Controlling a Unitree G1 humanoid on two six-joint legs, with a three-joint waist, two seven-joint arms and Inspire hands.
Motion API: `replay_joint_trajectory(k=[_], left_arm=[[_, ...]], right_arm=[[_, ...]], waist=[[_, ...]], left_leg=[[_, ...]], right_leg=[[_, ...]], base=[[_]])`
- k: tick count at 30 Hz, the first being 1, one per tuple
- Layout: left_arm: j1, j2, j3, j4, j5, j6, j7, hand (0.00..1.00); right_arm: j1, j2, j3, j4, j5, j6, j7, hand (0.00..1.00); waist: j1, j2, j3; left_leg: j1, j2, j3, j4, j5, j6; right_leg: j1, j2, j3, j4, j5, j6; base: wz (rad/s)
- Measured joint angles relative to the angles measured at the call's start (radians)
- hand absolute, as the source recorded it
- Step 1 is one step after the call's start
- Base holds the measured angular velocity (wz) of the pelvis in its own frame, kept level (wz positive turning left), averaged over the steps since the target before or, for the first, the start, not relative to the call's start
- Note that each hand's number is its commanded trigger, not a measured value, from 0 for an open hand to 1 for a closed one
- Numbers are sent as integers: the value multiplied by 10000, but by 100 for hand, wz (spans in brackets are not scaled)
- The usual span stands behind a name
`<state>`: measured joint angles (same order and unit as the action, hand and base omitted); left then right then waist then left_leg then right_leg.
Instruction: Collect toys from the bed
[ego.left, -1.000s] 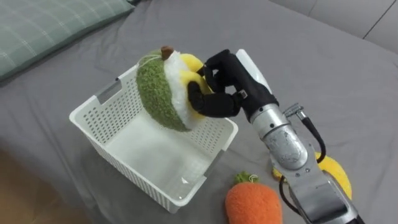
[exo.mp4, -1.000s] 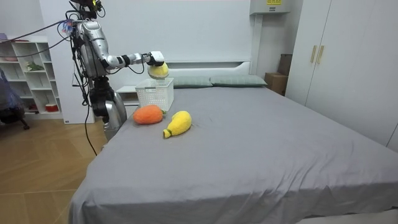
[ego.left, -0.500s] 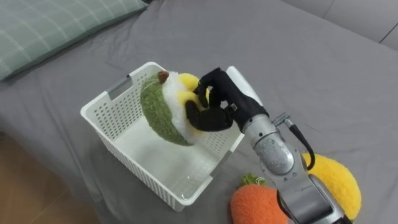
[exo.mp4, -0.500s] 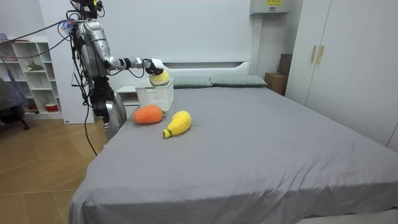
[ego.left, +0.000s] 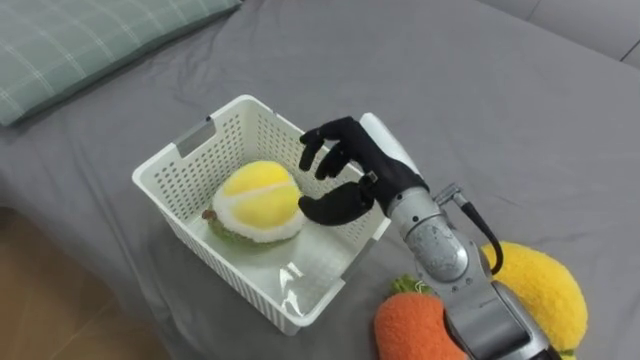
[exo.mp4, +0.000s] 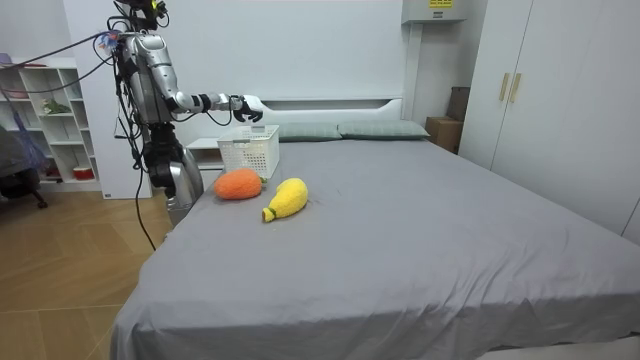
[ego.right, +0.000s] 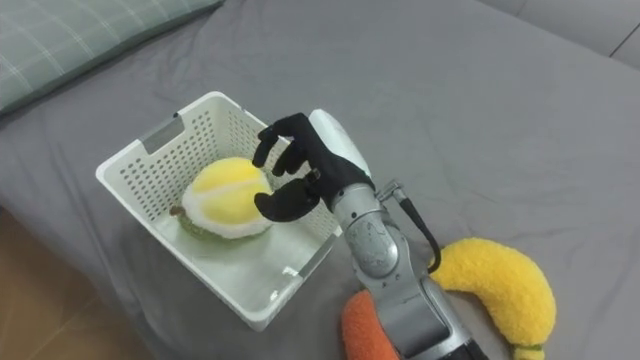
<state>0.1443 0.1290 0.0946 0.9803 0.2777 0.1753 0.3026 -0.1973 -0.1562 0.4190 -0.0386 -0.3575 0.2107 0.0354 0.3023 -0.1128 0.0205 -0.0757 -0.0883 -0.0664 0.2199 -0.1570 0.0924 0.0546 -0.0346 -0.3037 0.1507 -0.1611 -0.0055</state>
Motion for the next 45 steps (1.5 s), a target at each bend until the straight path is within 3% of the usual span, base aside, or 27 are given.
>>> replay_joint_trajectory(k=[15,21,27,34,39,45], left_arm=[[-8,6,46,-49,-25,-8,182,0],[27,22,416,12,-84,-9,184,0],[269,49,602,156,-93,-18,211,0],[654,43,1116,165,-96,-136,205,0],[799,84,1391,165,-78,-210,195,0],[1091,66,1397,171,-5,-178,147,0]], right_arm=[[1,-176,-145,7,412,-8,-29,0],[282,-453,-955,6,602,-64,-492,0],[511,-433,-2044,6,973,-254,-1125,0],[1047,-495,-2944,637,2060,-675,-1963,0],[1588,-878,-3403,764,2233,-674,-2231,0],[1642,-880,-3767,1290,2317,-672,-2606,0]], waist=[[-92,-51,-39],[-339,-123,-94],[-908,-87,-96],[-1337,180,-169],[-1623,177,-182],[-1681,101,-210]], left_leg=[[5,-5,-7,12,13,-1],[45,-9,6,16,12,5],[195,17,136,9,14,20],[529,65,372,-93,-17,51],[561,63,399,-111,-14,50],[705,104,614,-185,-22,60]], right_leg=[[58,-5,-5,1,1,1],[61,-51,9,17,7,11],[165,-80,24,15,11,19],[402,-77,301,28,14,29],[432,-75,304,28,14,29],[469,-68,511,37,15,31]], base=[[0],[0],[-4],[-11],[-1],[-10]])
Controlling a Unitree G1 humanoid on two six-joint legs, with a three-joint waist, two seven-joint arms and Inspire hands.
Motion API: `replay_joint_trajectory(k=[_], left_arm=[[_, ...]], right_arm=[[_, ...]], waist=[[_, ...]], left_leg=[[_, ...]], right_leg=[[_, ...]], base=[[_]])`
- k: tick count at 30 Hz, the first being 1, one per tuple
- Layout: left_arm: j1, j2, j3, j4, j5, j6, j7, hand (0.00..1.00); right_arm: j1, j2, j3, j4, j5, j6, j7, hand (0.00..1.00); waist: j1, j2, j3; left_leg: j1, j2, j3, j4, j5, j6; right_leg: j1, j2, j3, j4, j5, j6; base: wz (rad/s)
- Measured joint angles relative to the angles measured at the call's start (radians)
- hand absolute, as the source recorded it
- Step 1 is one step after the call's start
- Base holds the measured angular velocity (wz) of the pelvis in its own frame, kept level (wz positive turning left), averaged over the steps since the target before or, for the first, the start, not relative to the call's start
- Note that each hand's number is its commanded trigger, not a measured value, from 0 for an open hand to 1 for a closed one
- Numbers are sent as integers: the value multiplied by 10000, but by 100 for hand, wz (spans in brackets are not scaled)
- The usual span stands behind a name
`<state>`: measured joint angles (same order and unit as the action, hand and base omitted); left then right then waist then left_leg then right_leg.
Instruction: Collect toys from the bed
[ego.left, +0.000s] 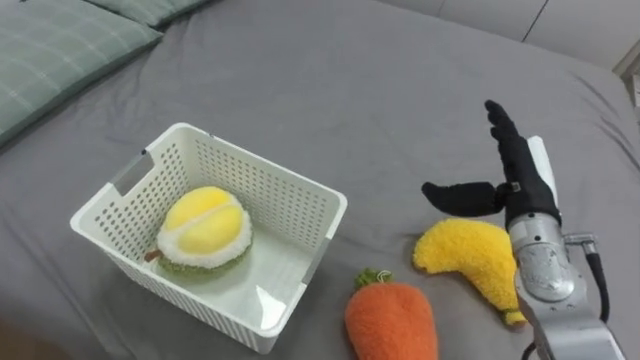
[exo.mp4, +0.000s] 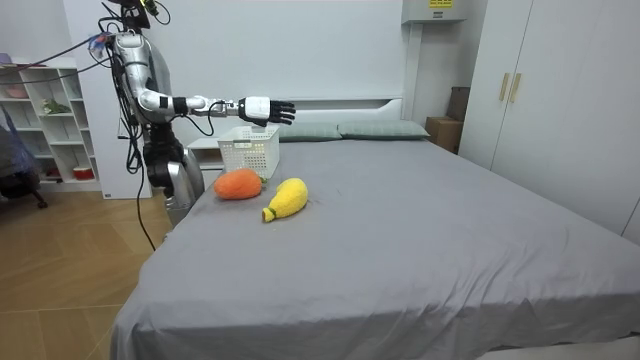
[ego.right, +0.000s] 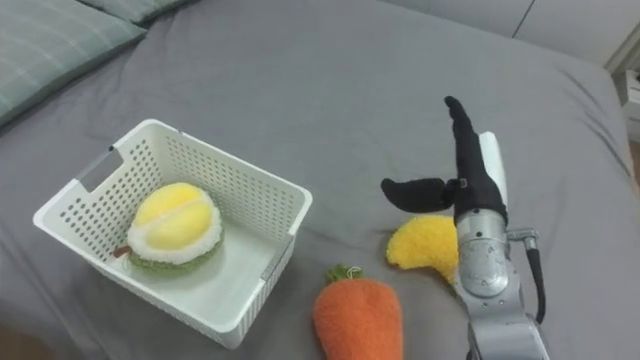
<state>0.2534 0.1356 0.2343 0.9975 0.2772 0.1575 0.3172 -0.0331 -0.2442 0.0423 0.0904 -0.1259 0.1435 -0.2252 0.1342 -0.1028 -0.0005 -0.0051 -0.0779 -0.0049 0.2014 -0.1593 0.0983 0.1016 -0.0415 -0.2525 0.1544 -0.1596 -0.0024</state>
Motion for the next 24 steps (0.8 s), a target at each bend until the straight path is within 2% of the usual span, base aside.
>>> replay_joint_trajectory(k=[5,8,14,16,17,18,19,24], left_arm=[[37,20,27,15,23,61,-41,0],[119,17,198,-77,108,76,-156,0],[310,115,190,-93,108,93,-228,0],[318,184,176,-143,108,102,-228,0],[329,247,171,-190,104,103,-228,0],[330,284,171,-216,102,108,-229,0],[341,358,169,-402,100,138,-229,0],[-13,614,126,-577,-132,131,-236,0]], right_arm=[[-1,-25,-11,456,105,-14,-52,0],[-1,-99,-286,1106,68,-13,-99,0],[-4,-674,-282,2275,113,-9,-159,0],[-10,-836,-279,2668,196,4,-159,0],[-35,-864,-279,2893,247,12,-160,0],[-48,-863,-278,2978,247,25,-160,0],[-62,-864,-278,3117,238,28,-172,0],[-1099,-1051,-224,4871,364,65,-468,0]], waist=[[-17,-76,4],[-7,-179,-21],[27,-299,-38],[65,-339,-10],[92,-342,44],[88,-360,58],[83,-433,31],[84,-532,33]], left_leg=[[23,-7,5,2,-4,10],[-35,-11,-20,31,-13,21],[-179,-21,-37,51,-19,31],[-181,-20,-37,44,-19,31],[-202,-17,-54,47,-19,30],[-231,-17,-61,49,-19,30],[-399,-17,-80,86,-19,30],[-1131,-40,-194,407,-11,62]], right_leg=[[4,-9,10,5,8,15],[-22,-9,-21,-2,11,20],[-160,-11,-8,17,19,31],[-162,-10,-7,18,19,32],[-173,-3,-5,16,19,31],[-200,-4,-10,17,19,31],[-356,-3,-23,40,19,31],[-940,0,-260,200,44,46]], base=[[0],[4],[0],[0],[0],[3],[7],[10]])
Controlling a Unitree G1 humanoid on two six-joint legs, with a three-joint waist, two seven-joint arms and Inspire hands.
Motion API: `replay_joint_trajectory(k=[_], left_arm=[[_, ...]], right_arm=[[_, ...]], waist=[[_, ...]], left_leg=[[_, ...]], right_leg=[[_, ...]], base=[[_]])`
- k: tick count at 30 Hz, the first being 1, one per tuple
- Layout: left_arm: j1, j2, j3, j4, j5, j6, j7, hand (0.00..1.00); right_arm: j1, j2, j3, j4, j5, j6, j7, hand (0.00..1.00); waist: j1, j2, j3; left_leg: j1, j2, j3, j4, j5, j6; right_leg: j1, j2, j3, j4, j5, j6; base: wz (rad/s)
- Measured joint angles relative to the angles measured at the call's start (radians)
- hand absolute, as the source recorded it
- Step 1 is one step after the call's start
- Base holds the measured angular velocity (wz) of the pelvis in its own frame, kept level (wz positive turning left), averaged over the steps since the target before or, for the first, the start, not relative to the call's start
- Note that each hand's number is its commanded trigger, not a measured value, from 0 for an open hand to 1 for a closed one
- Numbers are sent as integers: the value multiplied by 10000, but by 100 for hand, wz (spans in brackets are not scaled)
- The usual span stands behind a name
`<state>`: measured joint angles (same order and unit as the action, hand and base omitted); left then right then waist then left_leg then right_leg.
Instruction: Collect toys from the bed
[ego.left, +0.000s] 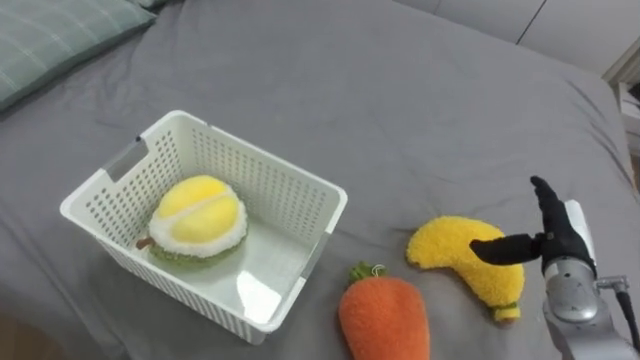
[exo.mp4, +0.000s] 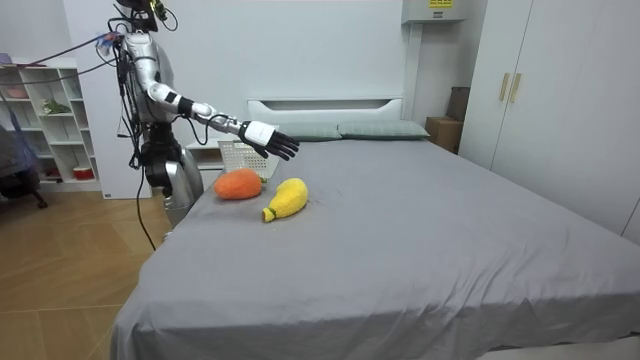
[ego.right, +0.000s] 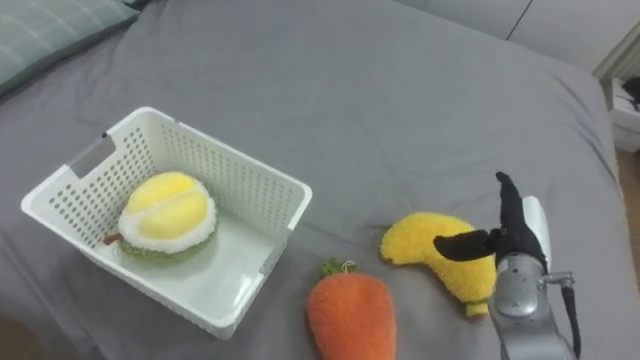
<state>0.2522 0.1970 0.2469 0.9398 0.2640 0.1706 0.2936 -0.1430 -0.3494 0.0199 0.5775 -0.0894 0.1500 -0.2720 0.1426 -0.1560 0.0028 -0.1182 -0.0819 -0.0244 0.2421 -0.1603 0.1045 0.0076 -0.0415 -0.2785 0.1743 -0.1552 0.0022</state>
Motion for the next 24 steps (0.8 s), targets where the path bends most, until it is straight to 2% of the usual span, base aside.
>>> replay_joint_trajectory(k=[2,5,12,13,15,17,24], left_arm=[[-156,240,-196,0,8,-46,16,0],[-284,316,-308,3,25,-80,45,0],[-489,343,-369,15,16,-93,40,0],[-514,346,-369,15,15,-115,41,0],[-529,347,-371,21,15,-138,44,0],[-640,389,-591,128,4,-222,69,0],[-1100,442,-1051,239,1,-380,73,0]], right_arm=[[-412,-6,38,822,34,5,-167,0],[-884,-14,111,1673,23,10,-382,0],[-1610,-89,221,3202,52,16,-531,0],[-1809,-164,388,3531,126,-22,-529,0],[-1938,-195,395,3845,288,-70,-529,0],[-1956,-309,572,4044,570,-90,-531,0],[-2278,-433,809,4771,819,-276,-526,0]], waist=[[62,-39,-6],[85,-38,5],[313,-85,61],[344,-95,117],[412,-92,126],[513,-82,173],[578,-58,190]], left_leg=[[-298,-7,-56,93,8,10],[-755,-29,-198,264,10,23],[-1394,-61,-429,326,36,12],[-1418,-62,-431,339,40,6],[-1494,-63,-446,334,40,6],[-1557,-80,-498,313,41,7],[-1747,-125,-643,317,57,15]], right_leg=[[-254,9,-22,7,22,1],[-575,10,-261,10,49,2],[-1139,4,-569,-34,60,-13],[-1163,7,-576,-55,60,-13],[-1231,7,-641,-55,60,-13],[-1301,-9,-734,-65,58,-10],[-1449,-31,-799,-67,56,-6]], base=[[9],[13],[12],[0],[5],[7],[6]])
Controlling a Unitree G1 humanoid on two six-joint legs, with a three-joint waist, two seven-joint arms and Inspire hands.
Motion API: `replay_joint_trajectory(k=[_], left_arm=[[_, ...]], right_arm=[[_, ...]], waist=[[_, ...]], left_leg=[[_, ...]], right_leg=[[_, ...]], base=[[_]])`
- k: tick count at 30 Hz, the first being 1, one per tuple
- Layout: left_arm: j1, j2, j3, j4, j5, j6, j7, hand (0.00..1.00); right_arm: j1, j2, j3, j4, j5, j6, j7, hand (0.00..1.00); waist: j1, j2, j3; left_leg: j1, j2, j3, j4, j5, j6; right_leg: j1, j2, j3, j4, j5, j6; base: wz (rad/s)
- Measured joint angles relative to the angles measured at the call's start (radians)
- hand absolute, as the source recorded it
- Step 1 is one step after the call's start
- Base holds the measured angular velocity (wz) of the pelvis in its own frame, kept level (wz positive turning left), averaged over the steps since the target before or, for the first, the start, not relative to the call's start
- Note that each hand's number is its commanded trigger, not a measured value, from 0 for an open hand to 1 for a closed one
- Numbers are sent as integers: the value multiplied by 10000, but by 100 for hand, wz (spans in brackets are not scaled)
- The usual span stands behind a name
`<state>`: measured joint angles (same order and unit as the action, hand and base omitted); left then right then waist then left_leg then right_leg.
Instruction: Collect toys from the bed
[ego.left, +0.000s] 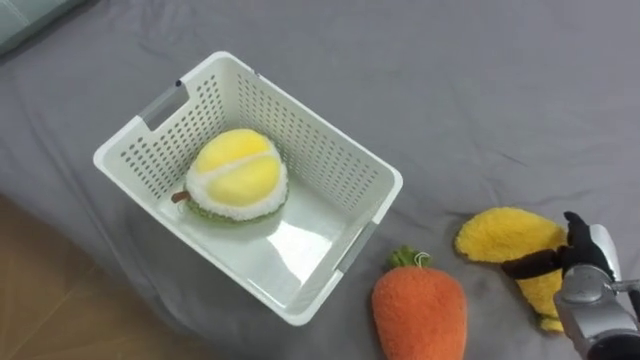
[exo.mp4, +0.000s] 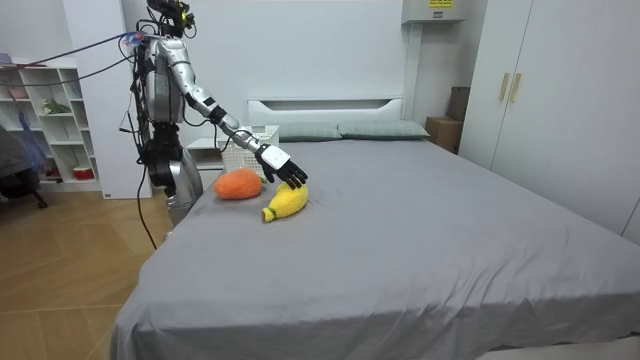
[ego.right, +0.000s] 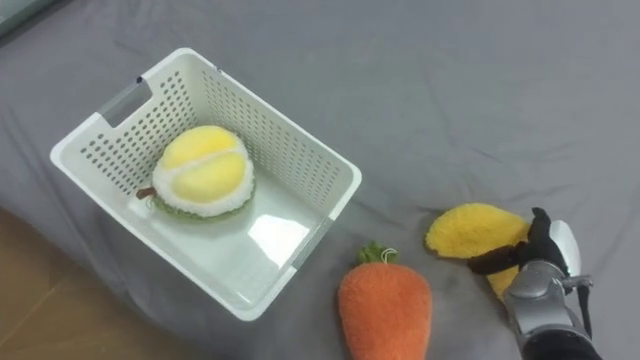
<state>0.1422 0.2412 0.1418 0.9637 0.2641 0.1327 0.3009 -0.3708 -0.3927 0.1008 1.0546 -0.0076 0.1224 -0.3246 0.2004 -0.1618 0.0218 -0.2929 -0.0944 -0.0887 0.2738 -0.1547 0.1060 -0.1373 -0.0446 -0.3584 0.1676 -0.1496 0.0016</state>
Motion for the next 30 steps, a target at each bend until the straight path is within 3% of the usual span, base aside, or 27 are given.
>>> replay_joint_trajectory(k=[4,5,6,7,8,12,17,30], left_arm=[[-187,42,-91,0,-344,-203,16,0],[-197,46,-120,0,-367,-238,16,0],[-197,46,-134,0,-367,-247,17,0],[-198,52,-232,2,-368,-249,20,0],[-203,57,-329,18,-368,-267,21,0],[-381,60,-463,415,-376,-290,17,0],[-417,70,-505,466,-982,-312,18,0],[-464,123,-821,467,-1548,-307,16,0]], right_arm=[[-247,-7,141,356,-18,-170,2,0],[-267,-21,208,384,-45,-172,4,4],[-283,-35,277,393,-63,-174,5,58],[-345,-56,365,463,-67,-198,14,67],[-443,-62,418,652,-75,-240,24,100],[-533,-117,676,963,-530,-257,116,100],[-630,-564,761,1150,-866,-361,-126,100],[-627,-605,1215,1557,-1027,-360,-246,100]], waist=[[-3,16,9],[0,18,10],[1,20,11],[-1,31,19],[4,41,26],[53,70,47],[108,110,72],[368,166,94]], left_leg=[[-20,-6,3,1,8,3],[-24,-7,4,0,8,3],[-32,-6,6,-3,8,3],[-52,-6,8,-3,9,3],[-77,-7,9,-3,12,2],[-127,-8,17,-28,31,1],[-140,-9,6,-46,31,1],[-142,-9,4,-59,31,0]], right_leg=[[-28,-49,-14,-1,0,0],[-37,-49,-17,0,0,0],[-49,-49,-13,1,0,0],[-69,-50,-13,0,0,0],[-96,-47,-11,1,0,0],[-168,-34,1,-1,0,0],[-185,9,5,-13,0,-1],[-193,9,5,-24,0,-1]], base=[[0],[0],[0],[0],[0],[0],[0],[0]])
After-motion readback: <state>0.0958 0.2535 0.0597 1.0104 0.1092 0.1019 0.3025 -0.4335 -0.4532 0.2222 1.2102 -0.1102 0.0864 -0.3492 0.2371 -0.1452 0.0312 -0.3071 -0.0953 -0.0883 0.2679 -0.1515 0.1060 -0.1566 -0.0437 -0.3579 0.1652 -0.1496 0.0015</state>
